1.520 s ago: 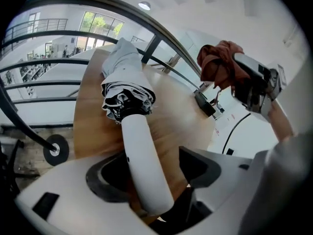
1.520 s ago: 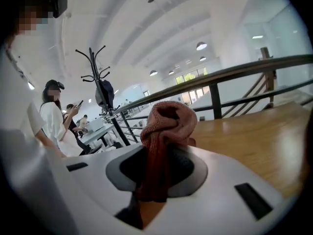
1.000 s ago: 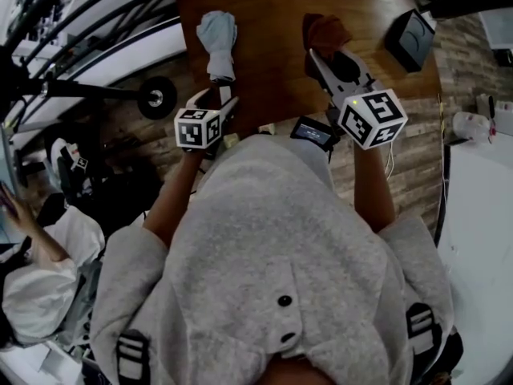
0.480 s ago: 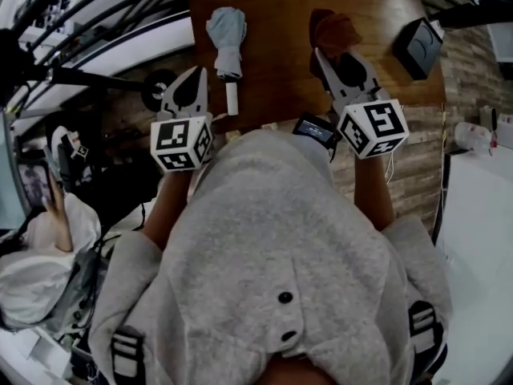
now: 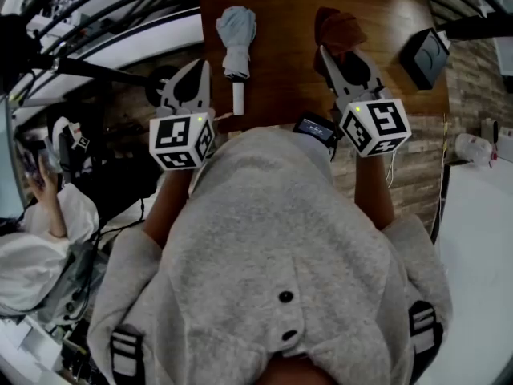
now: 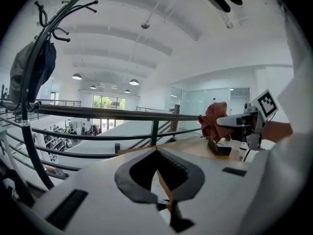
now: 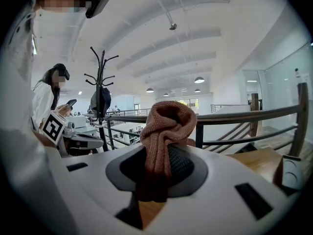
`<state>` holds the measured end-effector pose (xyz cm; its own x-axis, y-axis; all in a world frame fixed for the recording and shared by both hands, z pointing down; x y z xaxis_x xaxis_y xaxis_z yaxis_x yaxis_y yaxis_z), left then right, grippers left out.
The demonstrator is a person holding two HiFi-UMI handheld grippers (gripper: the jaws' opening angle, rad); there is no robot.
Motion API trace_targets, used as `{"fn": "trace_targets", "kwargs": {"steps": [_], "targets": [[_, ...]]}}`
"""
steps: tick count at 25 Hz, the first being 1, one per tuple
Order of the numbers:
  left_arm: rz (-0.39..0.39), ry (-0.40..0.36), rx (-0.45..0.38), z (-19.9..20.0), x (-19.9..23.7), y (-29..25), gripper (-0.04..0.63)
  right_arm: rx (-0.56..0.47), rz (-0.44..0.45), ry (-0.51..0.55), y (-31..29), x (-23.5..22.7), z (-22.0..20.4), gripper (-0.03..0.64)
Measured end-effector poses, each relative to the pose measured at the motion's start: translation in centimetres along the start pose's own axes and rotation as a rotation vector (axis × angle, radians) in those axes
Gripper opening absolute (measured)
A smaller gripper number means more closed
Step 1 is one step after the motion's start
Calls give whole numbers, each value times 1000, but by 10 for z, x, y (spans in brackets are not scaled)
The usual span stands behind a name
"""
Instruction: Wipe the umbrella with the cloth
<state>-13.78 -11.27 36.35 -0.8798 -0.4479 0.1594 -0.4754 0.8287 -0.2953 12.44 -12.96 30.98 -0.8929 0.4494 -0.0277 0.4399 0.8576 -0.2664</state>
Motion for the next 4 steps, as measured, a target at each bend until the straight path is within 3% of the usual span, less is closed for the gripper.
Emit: {"fn": "trace_targets", "kwargs": {"steps": [4], "targets": [[3, 2, 3, 1, 2, 3, 14, -1, 3, 8, -1, 4, 1, 100]]}}
Point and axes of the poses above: the fingertips, and each gripper's own axes: y backward along the fingers, x to its left, z out of its top, the point moved 5 cm from there along y, backward along the fingers, and after that the axes turned 5 degrees about -z, right-handed, at the moved point
